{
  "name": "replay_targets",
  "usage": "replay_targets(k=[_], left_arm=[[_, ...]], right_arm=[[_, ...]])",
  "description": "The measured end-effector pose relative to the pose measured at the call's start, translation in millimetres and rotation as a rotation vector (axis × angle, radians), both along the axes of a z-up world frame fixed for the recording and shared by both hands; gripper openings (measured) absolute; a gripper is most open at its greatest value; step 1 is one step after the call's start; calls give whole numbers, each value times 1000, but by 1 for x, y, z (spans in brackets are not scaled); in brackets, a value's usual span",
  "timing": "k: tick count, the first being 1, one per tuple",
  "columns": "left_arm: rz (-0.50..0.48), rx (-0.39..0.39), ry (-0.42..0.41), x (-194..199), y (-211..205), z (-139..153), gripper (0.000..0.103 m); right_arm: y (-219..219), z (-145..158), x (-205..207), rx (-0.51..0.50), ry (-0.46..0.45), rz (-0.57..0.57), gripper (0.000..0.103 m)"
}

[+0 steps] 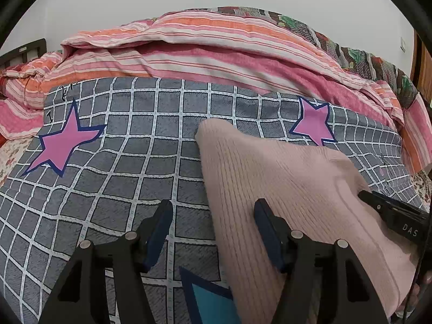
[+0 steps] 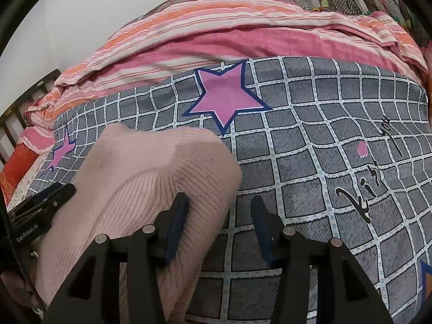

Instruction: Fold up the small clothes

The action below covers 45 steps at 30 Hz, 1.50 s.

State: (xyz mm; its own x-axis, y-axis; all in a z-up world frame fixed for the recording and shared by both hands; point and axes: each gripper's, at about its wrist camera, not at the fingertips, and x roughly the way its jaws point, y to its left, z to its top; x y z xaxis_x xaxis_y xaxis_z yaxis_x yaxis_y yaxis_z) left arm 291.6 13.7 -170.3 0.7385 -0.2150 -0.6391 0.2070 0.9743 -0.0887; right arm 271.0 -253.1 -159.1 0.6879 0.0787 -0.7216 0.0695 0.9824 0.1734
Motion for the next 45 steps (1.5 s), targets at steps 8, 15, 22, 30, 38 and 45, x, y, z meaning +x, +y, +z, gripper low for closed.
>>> replay_targets(k=[8, 15, 22, 30, 38, 45], left_arm=[[1, 6, -7, 0, 1, 0, 61], [0, 2, -5, 0, 2, -1, 61], [-14, -5, -2, -3, 1, 2, 61], [-65, -59, 23, -14, 5, 7, 63], [-93, -56, 34, -33, 10, 12, 65], [-109, -39, 17, -56, 12, 13, 65]], right_arm=[[3, 0, -2, -26, -13, -8, 50], [0, -1, -1, -8, -10, -14, 52], [1, 1, -3, -17, -9, -19, 52], [1, 20, -20, -2, -38, 19, 53], [18, 16, -42, -16, -31, 102, 53], [29, 17, -61, -148, -40, 87, 53]])
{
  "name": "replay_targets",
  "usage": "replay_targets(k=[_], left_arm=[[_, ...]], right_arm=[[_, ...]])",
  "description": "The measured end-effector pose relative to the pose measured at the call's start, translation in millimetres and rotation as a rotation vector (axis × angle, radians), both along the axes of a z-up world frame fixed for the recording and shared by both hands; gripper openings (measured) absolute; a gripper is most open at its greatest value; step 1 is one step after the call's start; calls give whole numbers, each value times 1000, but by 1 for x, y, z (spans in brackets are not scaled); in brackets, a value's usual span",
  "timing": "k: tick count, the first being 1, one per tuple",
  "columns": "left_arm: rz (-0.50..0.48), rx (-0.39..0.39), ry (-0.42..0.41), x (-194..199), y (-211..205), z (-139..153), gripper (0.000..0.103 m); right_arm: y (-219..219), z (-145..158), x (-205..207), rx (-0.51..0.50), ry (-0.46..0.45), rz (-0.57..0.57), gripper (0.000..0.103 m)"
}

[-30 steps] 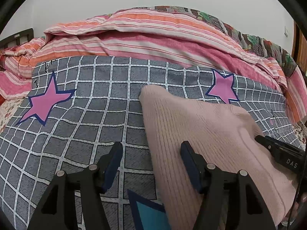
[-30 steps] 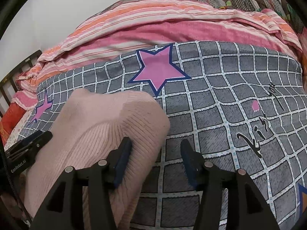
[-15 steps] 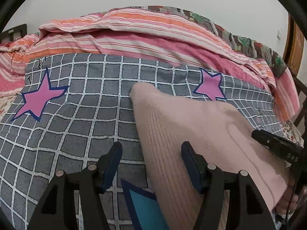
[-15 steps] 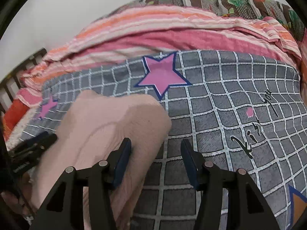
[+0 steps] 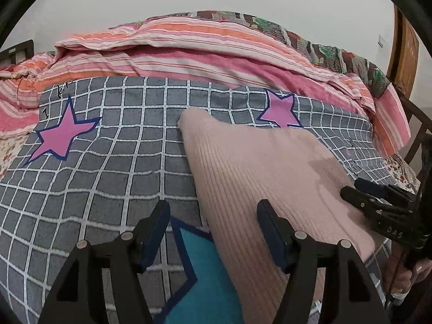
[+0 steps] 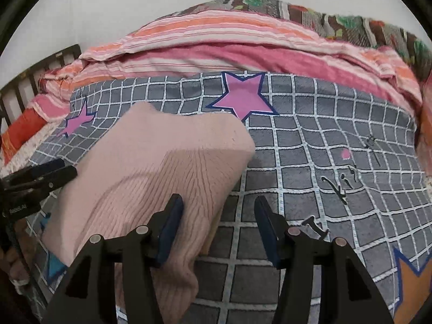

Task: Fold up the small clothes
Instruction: 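Release the sweater and lift both grippers away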

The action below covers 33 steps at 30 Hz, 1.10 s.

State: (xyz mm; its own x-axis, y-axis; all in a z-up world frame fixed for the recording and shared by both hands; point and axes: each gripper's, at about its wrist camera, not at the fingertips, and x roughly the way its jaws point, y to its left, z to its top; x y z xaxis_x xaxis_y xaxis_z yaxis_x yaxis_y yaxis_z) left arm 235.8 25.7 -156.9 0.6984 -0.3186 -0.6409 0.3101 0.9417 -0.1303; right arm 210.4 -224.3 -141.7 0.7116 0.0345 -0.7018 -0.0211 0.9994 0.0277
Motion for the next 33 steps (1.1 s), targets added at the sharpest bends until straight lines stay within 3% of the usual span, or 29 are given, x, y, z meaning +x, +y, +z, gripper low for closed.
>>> replay_targets(k=[4, 9, 11, 13, 16, 21, 23, 25, 30, 33], left_arm=[[-29, 3, 0, -9, -1, 5, 65], [-74, 2, 22, -19, -10, 4, 65], [-78, 25, 14, -24, -14, 0, 65], [-55, 44, 0, -29, -16, -3, 65], [-69, 49, 25, -32, -18, -5, 65], [-32, 38, 62, -38, -13, -1, 65], [-22, 70, 48, -46, -16, 5, 65], [-2, 98, 25, -58, -17, 13, 65], [45, 116, 30, -86, -14, 34, 67], [86, 146, -6, -109, -14, 51, 74]], right_arm=[[-1, 10, -11, -14, -10, 6, 53], [-3, 29, -36, 94, -107, 21, 53], [1, 25, -37, 92, -79, 14, 52], [1, 8, -34, 65, -14, -30, 43], [-3, -11, -38, 77, 49, -56, 43], [-6, 7, -64, 90, 19, -100, 44], [-5, 17, -74, 59, 23, -122, 45], [-5, 25, -81, 26, 34, -142, 51], [-1, 43, -101, -1, 64, -158, 54], [0, 58, -119, -2, 42, -170, 74]])
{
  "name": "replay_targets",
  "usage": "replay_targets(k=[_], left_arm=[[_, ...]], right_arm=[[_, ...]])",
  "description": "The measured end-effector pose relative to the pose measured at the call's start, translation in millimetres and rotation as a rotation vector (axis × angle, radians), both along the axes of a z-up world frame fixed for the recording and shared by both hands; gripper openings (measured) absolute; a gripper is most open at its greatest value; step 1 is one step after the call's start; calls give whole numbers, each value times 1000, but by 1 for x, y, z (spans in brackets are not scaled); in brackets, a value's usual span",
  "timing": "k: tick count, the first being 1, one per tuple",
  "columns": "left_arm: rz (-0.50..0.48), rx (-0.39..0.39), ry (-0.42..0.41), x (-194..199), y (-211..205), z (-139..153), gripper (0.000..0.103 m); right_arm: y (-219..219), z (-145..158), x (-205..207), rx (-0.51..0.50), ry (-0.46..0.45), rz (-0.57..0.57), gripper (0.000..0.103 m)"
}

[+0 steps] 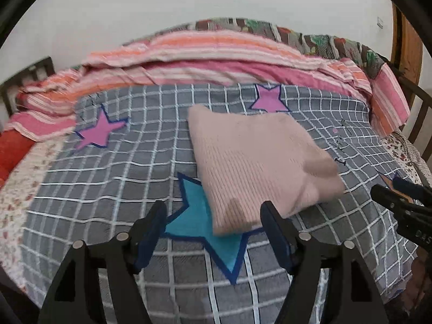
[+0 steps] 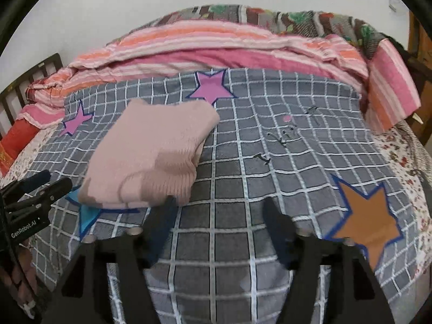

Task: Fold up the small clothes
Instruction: 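Release the sweater and lift both grippers away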

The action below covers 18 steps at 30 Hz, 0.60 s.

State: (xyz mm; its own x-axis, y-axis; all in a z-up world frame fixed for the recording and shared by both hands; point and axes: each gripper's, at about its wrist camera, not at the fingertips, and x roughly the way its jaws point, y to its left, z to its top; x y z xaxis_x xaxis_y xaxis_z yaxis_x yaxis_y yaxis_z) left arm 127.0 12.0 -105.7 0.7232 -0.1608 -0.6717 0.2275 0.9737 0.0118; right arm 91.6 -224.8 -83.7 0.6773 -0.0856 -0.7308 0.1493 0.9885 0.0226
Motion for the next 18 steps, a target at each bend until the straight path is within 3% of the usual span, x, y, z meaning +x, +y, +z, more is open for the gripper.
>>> replay_targets(k=[1, 5, 18], left_arm=[[6, -4, 3, -5, 1, 4, 75], [35, -22, -8, -30, 3, 24, 80], [57, -28, -60, -88, 7, 60, 82]], right_arm=[[0, 6, -8, -2, -18, 1, 82], [-2, 26, -35, -10, -54, -7, 93], [-9, 61, -104, -39, -95, -27, 96]])
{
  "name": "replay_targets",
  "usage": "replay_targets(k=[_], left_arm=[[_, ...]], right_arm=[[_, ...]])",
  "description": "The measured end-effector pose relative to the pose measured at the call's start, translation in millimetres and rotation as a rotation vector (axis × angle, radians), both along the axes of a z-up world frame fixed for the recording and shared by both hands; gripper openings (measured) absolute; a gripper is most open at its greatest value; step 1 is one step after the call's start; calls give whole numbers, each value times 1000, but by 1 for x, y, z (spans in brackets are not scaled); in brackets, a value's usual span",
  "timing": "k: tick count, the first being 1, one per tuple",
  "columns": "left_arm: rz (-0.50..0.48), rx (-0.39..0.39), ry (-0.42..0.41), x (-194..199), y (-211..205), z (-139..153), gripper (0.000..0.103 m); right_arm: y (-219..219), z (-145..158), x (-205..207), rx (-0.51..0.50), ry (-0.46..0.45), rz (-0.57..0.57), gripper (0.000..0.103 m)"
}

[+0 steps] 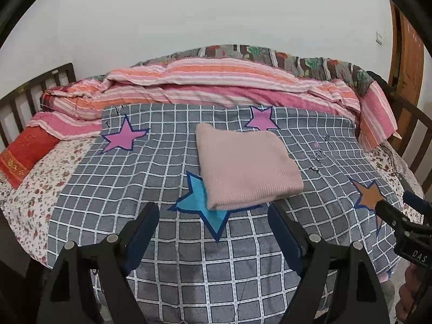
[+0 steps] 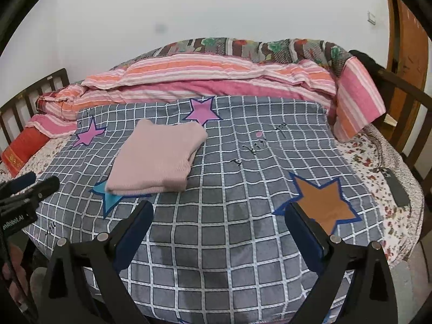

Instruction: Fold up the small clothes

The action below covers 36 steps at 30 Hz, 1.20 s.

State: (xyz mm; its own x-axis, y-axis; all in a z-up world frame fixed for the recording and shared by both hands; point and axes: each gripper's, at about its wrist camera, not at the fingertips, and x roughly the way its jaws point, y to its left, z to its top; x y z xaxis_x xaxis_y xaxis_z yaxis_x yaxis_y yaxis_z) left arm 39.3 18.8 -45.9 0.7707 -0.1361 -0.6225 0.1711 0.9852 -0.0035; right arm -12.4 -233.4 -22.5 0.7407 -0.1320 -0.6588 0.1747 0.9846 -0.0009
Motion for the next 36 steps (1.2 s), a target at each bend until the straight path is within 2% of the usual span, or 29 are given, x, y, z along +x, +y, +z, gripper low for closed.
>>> replay_targets(k=[36], left_arm=[[22, 1, -22, -13, 2, 13, 82]], right_arm=[[-12, 12, -13, -11, -12, -30, 96]])
